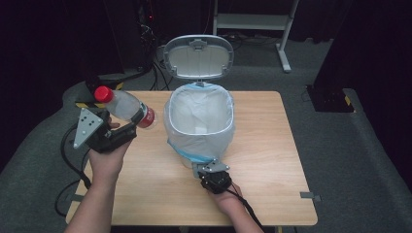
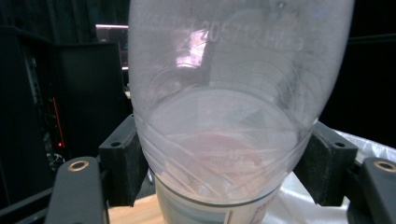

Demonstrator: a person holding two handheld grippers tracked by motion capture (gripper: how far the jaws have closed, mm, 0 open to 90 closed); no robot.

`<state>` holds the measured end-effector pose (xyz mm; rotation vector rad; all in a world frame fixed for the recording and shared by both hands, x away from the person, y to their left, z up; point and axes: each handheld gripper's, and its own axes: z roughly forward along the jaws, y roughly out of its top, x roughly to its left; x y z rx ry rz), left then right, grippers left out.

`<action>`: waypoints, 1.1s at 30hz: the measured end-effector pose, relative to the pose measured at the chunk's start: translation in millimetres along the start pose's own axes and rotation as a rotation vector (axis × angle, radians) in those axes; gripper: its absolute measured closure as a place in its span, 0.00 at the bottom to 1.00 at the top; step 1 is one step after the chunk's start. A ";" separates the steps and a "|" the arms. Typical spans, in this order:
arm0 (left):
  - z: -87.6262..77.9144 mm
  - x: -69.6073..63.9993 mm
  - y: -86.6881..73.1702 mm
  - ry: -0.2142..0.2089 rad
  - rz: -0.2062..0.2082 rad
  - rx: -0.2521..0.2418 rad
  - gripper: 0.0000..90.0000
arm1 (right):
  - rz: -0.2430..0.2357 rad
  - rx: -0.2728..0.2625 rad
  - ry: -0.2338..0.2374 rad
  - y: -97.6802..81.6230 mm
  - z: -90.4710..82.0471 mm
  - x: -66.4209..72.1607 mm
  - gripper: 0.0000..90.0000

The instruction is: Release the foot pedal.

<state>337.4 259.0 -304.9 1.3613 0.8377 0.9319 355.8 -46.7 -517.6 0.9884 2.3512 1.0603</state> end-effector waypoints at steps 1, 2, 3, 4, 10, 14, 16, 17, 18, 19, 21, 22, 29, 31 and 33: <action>0.8 -0.5 2.5 -0.001 0.000 -0.007 0.31 | -0.003 0.000 -0.002 -0.1 0.0 -0.1 0.71; 1.9 -1.2 5.8 -0.003 -0.001 -0.013 0.31 | -0.003 0.000 -0.002 -0.1 0.1 -0.1 0.71; 2.8 -2.0 7.6 -0.005 -0.003 -0.018 0.31 | -0.003 0.000 -0.002 -0.1 0.0 -0.1 0.71; 4.1 -3.1 10.0 -0.006 -0.002 -0.020 0.31 | -0.003 0.000 -0.002 -0.1 0.0 -0.1 0.71; 15.3 -13.3 20.5 -0.030 -0.006 -0.036 0.31 | -0.001 0.001 0.000 -0.1 0.0 -0.2 0.71; 23.9 -22.4 29.3 -0.065 -0.017 -0.059 0.31 | 0.004 0.000 0.001 -0.1 0.1 0.0 0.71; 31.8 -29.8 32.9 -0.085 -0.014 -0.056 0.31 | 0.009 -0.002 0.004 0.0 0.1 0.4 0.71; 34.8 -32.4 33.8 -0.090 -0.012 -0.053 0.31 | 0.009 -0.003 0.002 0.0 0.2 0.5 0.71; 39.0 -35.7 34.6 -0.099 -0.011 -0.050 0.31 | 0.009 -0.003 0.002 0.0 0.2 0.5 0.71; 43.5 -39.2 35.1 -0.109 -0.014 -0.047 0.31 | 0.008 -0.003 0.002 -0.1 0.2 0.4 0.71; 52.2 -45.8 35.2 -0.124 -0.015 -0.037 0.31 | 0.006 -0.004 0.002 -0.1 0.2 0.4 0.71; 56.4 -48.7 35.0 -0.132 -0.014 -0.030 0.31 | 0.006 -0.004 0.002 -0.1 0.2 0.3 0.71; 79.9 -68.5 31.2 -0.177 -0.014 -0.007 0.31 | 0.005 -0.005 0.004 -0.3 0.2 0.1 0.71; 85.6 -72.1 30.1 -0.185 -0.009 0.003 0.31 | 0.007 -0.004 0.005 -0.3 0.0 -0.1 0.71; 91.2 -74.7 28.7 -0.192 -0.013 0.009 0.31 | 0.007 -0.004 0.005 -0.3 0.0 -0.1 0.71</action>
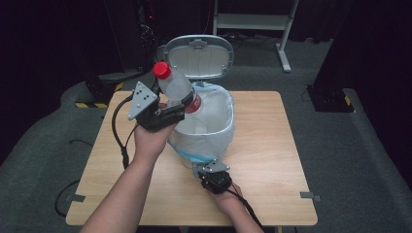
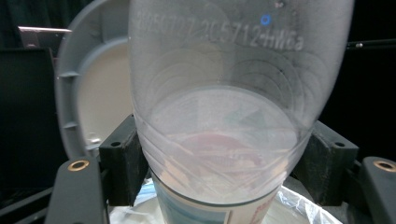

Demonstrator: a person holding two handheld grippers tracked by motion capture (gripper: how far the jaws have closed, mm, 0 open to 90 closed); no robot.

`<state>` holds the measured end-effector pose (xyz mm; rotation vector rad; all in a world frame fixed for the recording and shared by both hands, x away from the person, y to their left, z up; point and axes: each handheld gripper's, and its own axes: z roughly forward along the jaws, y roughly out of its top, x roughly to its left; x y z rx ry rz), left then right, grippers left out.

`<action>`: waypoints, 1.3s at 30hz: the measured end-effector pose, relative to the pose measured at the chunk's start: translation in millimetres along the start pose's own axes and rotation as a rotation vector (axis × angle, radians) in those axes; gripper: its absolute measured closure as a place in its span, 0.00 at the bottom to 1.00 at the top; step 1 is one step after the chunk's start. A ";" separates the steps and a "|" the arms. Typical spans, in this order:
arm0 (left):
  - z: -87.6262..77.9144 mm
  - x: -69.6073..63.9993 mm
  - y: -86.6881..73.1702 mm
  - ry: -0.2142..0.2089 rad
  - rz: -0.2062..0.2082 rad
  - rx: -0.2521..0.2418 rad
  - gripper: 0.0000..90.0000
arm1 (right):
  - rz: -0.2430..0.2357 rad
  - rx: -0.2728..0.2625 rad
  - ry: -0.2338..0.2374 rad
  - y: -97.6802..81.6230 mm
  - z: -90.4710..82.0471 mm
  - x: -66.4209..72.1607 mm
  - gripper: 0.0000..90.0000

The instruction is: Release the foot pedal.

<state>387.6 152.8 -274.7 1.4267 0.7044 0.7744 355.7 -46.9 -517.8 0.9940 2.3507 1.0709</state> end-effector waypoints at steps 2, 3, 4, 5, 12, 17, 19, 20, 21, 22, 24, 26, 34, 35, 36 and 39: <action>3.7 -0.4 -1.0 -0.005 -0.008 0.000 0.31 | 0.000 0.000 0.000 0.0 0.0 0.0 0.71; 5.5 -0.3 -1.5 -0.009 -0.010 0.001 0.31 | 0.001 0.000 0.001 0.0 0.1 -0.1 0.71; 7.4 -0.6 -2.1 -0.011 -0.016 0.000 0.31 | 0.001 0.000 0.001 0.0 0.1 -0.1 0.71; 9.6 -0.9 -2.6 -0.014 -0.019 0.001 0.31 | -0.004 -0.003 0.001 0.1 0.3 -0.5 0.71; 23.2 -0.6 -6.5 -0.034 -0.024 0.029 0.31 | -0.005 -0.004 0.000 0.0 0.2 -0.5 0.71; 30.9 -0.6 -10.1 -0.023 -0.025 0.070 0.31 | -0.005 -0.003 0.001 0.1 0.2 -0.8 0.71; 32.9 -0.7 -11.5 -0.022 -0.022 0.084 0.31 | -0.003 -0.003 0.002 0.0 0.2 -0.7 0.70; 33.4 -0.6 -11.8 -0.023 -0.025 0.084 0.31 | -0.002 -0.003 0.002 0.0 0.2 -0.6 0.70; 33.7 -0.1 -11.9 -0.024 -0.025 0.084 0.31 | -0.002 -0.003 0.002 -0.1 0.2 -0.6 0.71; 34.0 0.2 -12.0 -0.028 -0.031 0.084 0.31 | -0.002 -0.003 0.001 -0.1 0.1 -0.5 0.70; 34.7 1.2 -11.8 -0.036 -0.032 0.083 0.30 | -0.004 -0.004 0.001 -0.1 0.1 -0.4 0.70; 35.7 2.0 -11.7 -0.035 -0.022 0.090 0.30 | -0.004 -0.004 0.000 -0.2 0.1 -0.4 0.70; 30.3 4.6 -12.3 -0.041 -0.013 0.110 0.17 | 0.000 -0.003 0.000 -0.2 0.0 -0.3 0.70; 28.3 4.7 -12.3 -0.041 -0.014 0.101 0.16 | 0.001 -0.003 0.000 -0.3 0.0 -0.3 0.70; 26.2 5.0 -11.9 -0.036 -0.014 0.097 0.16 | 0.001 -0.003 -0.001 -0.3 0.0 -0.3 0.70; 18.5 7.2 -10.4 -0.030 -0.017 0.079 0.17 | 0.001 -0.003 -0.001 -0.3 0.0 -0.2 0.70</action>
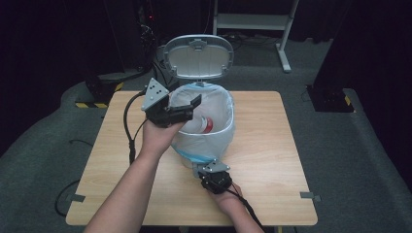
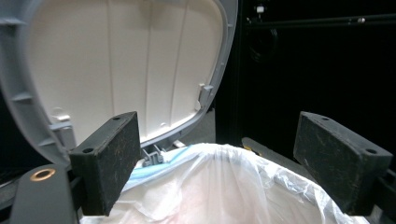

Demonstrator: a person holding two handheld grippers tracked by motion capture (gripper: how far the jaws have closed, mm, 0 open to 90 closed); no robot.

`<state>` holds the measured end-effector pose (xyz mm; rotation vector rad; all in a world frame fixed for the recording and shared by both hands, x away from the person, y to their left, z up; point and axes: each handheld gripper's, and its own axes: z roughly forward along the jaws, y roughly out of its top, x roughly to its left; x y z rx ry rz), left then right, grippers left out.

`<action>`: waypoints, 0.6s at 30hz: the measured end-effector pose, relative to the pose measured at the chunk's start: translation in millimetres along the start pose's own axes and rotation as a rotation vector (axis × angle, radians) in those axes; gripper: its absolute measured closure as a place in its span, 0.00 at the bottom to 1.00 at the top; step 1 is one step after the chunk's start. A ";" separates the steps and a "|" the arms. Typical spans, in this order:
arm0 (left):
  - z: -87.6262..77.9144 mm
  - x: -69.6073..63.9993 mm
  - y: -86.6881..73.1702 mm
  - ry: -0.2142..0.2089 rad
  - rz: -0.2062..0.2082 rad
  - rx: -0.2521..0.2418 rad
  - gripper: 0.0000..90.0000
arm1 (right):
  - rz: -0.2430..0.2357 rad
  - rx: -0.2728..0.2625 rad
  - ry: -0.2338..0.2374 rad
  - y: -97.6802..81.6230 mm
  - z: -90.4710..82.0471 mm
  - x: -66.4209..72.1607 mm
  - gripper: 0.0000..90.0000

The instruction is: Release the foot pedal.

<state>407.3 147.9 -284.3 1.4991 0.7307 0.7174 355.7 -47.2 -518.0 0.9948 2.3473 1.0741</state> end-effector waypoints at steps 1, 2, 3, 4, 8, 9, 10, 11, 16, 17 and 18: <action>-2.9 0.6 0.4 0.001 -0.003 -0.006 0.17 | -0.001 0.000 -0.001 0.0 0.0 0.1 0.70; -6.4 1.3 1.0 0.001 -0.006 -0.013 0.17 | 0.000 0.000 -0.001 0.0 0.0 0.1 0.70; -10.4 2.0 1.7 0.003 -0.005 -0.019 0.17 | 0.000 0.000 -0.001 0.0 0.0 0.1 0.70; -14.1 2.4 2.2 0.004 -0.006 -0.028 0.17 | 0.000 0.000 -0.001 -0.1 0.0 0.0 0.70; -26.0 4.3 2.7 0.013 0.001 -0.045 0.18 | -0.002 -0.001 -0.001 0.0 0.0 -0.2 0.70; -28.1 5.1 2.6 0.015 0.000 -0.044 0.19 | -0.002 -0.001 -0.001 0.0 0.0 -0.2 0.70; -29.9 5.8 2.3 0.015 -0.001 -0.044 0.19 | -0.002 -0.001 -0.001 0.0 0.0 -0.2 0.70; -31.3 6.3 1.9 0.016 -0.001 -0.043 0.19 | 0.001 0.000 -0.001 0.0 0.0 0.0 0.70; -40.1 7.4 -1.4 0.022 0.008 -0.031 0.20 | 0.000 0.000 -0.003 0.0 -0.1 0.1 0.70; -41.8 7.5 -2.3 0.022 0.008 -0.030 0.20 | 0.000 0.000 -0.004 0.0 -0.1 0.2 0.70; -43.3 7.5 -3.0 0.021 0.010 -0.028 0.20 | 0.004 0.001 -0.004 -0.1 -0.2 0.3 0.70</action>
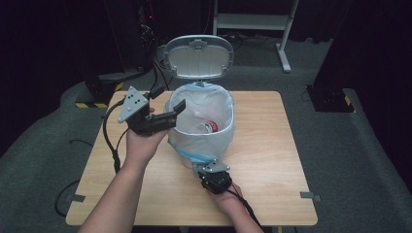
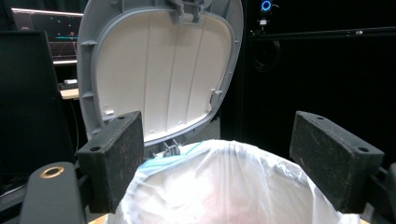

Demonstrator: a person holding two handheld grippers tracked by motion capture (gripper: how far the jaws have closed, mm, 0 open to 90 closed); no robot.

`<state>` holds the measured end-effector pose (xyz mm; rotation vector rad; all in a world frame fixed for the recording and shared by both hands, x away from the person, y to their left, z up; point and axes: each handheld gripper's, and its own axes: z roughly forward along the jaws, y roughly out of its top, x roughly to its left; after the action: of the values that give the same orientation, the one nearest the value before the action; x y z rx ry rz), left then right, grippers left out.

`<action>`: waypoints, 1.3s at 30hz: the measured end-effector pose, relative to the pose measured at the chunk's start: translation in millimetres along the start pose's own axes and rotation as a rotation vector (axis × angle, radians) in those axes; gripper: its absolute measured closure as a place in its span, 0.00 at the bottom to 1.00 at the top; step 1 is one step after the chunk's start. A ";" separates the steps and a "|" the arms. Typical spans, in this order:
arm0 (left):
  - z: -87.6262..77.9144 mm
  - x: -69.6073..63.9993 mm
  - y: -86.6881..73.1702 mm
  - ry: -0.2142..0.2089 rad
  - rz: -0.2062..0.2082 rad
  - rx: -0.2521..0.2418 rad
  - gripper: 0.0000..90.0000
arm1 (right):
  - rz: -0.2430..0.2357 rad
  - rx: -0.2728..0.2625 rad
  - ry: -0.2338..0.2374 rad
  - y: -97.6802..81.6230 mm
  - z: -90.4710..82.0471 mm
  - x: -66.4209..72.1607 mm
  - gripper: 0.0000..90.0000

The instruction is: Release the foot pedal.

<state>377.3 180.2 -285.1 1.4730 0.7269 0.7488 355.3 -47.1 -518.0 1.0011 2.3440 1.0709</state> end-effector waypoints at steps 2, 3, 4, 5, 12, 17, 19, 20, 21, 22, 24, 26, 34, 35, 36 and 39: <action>-3.1 0.1 -1.9 -0.001 0.004 0.005 0.20 | 0.001 0.000 -0.001 0.0 0.0 0.1 0.70; -4.7 0.2 -3.2 0.002 0.008 0.008 0.21 | 0.002 0.000 -0.001 -0.1 0.0 0.2 0.70; -6.4 0.4 -4.5 0.002 0.011 0.011 0.21 | 0.001 -0.001 -0.002 -0.1 0.0 0.3 0.70; -8.0 0.8 -6.1 0.001 0.013 0.014 0.22 | 0.001 -0.001 -0.003 -0.1 0.0 0.3 0.70; -18.9 7.0 -22.1 0.021 0.023 0.055 0.23 | -0.008 0.002 -0.006 -0.2 -0.1 -0.2 0.70; -29.6 18.0 -42.1 0.047 0.009 0.099 0.24 | -0.008 0.002 -0.005 -0.2 -0.1 -0.3 0.70; -33.9 22.3 -51.3 0.057 0.003 0.118 0.24 | -0.009 0.003 -0.004 -0.1 0.0 -0.5 0.70; -36.1 24.2 -55.9 0.062 0.001 0.129 0.24 | -0.005 0.002 -0.002 -0.1 0.0 -0.4 0.70; -38.1 26.2 -60.5 0.068 0.000 0.139 0.24 | -0.006 0.002 -0.003 -0.1 0.0 -0.5 0.70; -39.8 28.0 -65.0 0.071 -0.006 0.148 0.24 | -0.005 0.002 -0.003 -0.1 0.0 -0.4 0.70; -42.6 30.9 -73.0 0.074 -0.017 0.166 0.24 | -0.006 0.002 -0.003 -0.1 0.0 -0.5 0.70; -44.8 32.1 -80.2 0.078 -0.017 0.181 0.24 | -0.004 0.002 -0.001 0.0 0.0 -0.6 0.70; -54.1 36.8 -114.2 0.082 -0.038 0.242 0.25 | -0.004 0.002 -0.002 0.0 0.0 -0.5 0.70; -55.1 37.8 -118.3 0.083 -0.038 0.252 0.26 | -0.005 0.001 -0.001 0.0 0.1 -0.5 0.70; -56.4 39.1 -124.1 0.088 -0.039 0.267 0.26 | -0.005 0.001 -0.002 0.0 0.0 -0.5 0.70; -61.4 44.5 -142.1 0.099 -0.050 0.309 0.26 | -0.005 0.002 -0.003 -0.1 0.0 -0.4 0.70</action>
<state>353.6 256.8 -424.8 1.6965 0.9852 0.6961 355.6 -47.4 -518.0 0.9970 2.3439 1.0647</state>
